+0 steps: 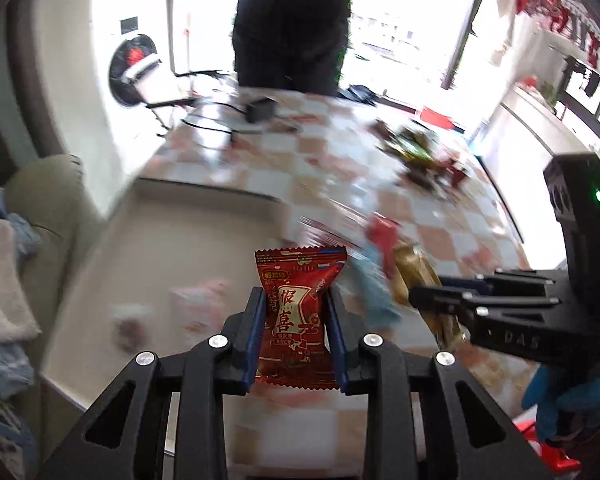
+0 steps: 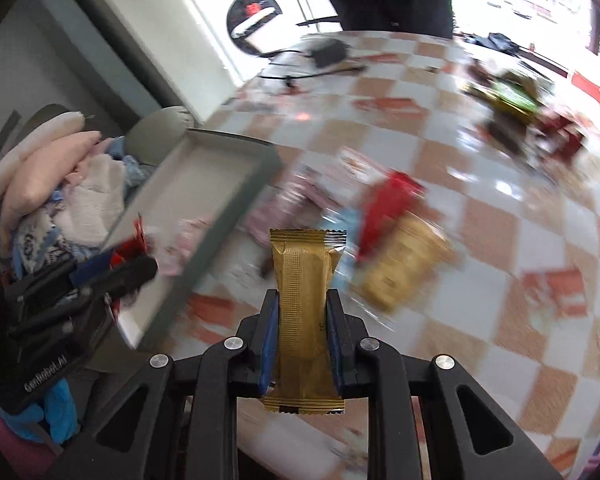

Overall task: Organize snacks
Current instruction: 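Carry both packs over the tray box and open both grippers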

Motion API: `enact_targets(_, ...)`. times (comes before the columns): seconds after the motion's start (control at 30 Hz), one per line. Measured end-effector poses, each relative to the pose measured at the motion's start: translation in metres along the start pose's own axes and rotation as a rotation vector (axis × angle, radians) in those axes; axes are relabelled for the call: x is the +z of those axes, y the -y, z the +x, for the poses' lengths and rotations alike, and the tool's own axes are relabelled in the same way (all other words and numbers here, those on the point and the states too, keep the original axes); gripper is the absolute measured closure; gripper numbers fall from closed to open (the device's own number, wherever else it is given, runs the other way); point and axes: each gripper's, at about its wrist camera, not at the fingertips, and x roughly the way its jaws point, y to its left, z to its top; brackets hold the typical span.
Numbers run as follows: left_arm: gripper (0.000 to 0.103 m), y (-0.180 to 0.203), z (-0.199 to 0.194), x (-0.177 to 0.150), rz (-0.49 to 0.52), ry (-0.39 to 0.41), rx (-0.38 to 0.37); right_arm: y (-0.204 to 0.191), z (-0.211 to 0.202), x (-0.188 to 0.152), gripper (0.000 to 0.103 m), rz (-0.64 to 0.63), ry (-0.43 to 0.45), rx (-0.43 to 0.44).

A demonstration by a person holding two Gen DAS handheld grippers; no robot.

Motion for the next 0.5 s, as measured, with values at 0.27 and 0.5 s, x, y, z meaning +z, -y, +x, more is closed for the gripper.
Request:
enact_targets(0.27,0.071,-0.089,0.015,0.009,-0.115,-0.016,0.096,-0.068,0.051,0.046,0.08,-0.061,-0.039,0.087)
enact_targets(0.5,0.071,-0.121,0.048,-0.011,-0.171,-0.086,0.106,-0.107,0.101,0.075,0.08,-0.082,-0.081,0.095)
